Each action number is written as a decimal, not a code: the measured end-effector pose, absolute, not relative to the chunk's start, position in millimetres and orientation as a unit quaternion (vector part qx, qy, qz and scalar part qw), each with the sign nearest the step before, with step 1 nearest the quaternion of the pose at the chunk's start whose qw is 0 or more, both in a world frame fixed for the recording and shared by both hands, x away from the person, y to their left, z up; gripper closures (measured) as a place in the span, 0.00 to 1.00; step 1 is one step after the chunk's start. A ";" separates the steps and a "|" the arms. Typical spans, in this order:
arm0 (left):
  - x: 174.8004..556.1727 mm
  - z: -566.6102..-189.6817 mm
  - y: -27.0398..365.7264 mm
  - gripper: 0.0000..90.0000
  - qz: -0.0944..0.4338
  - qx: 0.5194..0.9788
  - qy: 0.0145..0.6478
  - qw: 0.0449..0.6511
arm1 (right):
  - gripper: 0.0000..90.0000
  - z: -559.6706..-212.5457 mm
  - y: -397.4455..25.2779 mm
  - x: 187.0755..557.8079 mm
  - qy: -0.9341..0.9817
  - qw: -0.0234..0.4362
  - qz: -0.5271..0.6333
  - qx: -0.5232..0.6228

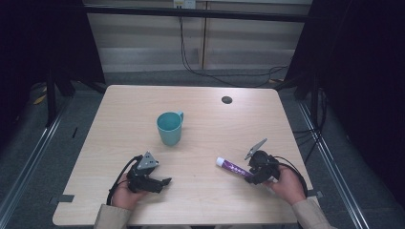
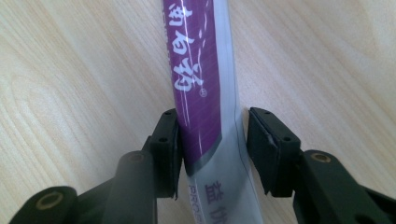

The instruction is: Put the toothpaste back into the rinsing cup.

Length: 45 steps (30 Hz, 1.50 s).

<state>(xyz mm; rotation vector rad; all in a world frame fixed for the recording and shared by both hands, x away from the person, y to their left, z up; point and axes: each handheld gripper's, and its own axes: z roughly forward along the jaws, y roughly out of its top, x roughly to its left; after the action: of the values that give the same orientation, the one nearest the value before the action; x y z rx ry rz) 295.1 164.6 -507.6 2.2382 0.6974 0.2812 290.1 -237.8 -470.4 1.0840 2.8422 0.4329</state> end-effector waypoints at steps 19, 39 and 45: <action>298.9 -500.9 163.8 0.19 0.089 0.888 0.284 0.351 | 0.87 -464.8 -238.7 291.7 0.931 0.034 0.117 0.344; 307.1 -434.4 110.5 0.25 0.064 0.946 0.150 0.279 | 0.87 -437.4 -191.0 290.7 0.960 0.038 0.127 0.247; 309.6 -424.7 88.4 0.27 0.070 0.959 0.101 0.256 | 0.87 -434.8 -177.8 289.5 0.967 0.042 0.122 0.217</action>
<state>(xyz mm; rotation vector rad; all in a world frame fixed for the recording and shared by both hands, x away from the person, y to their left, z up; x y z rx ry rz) 309.6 88.4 -424.7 2.6021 0.2738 0.1904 289.5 -177.8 -434.8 0.6653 2.9603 0.3744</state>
